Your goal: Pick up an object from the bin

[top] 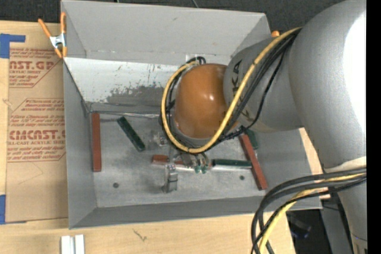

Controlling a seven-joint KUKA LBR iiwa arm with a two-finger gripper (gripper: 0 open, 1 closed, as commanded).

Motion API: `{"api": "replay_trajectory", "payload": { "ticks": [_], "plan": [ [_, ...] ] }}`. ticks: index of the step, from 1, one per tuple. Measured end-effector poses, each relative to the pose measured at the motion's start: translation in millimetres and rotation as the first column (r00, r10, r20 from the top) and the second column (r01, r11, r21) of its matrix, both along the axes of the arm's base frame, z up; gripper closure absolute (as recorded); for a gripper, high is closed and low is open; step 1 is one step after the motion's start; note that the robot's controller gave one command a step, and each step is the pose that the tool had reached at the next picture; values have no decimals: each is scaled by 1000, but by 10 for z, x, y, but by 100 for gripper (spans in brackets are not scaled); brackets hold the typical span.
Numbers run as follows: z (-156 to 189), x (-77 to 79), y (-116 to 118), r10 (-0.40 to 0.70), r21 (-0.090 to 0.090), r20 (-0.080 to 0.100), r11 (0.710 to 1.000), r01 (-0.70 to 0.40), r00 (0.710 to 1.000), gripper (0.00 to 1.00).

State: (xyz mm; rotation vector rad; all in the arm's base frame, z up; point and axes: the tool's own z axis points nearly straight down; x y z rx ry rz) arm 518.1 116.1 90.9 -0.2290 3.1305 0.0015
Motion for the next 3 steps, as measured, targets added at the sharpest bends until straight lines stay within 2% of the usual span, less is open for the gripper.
{"api": "replay_trajectory", "payload": {
  "ticks": [1, 3],
  "plan": [
    [-201, 200, -185, -35, 1, -1, 999, 35, 999, 100],
    [-187, 197, -186, -34, 1, -1, 999, 34, 999, 100]
  ]
}}
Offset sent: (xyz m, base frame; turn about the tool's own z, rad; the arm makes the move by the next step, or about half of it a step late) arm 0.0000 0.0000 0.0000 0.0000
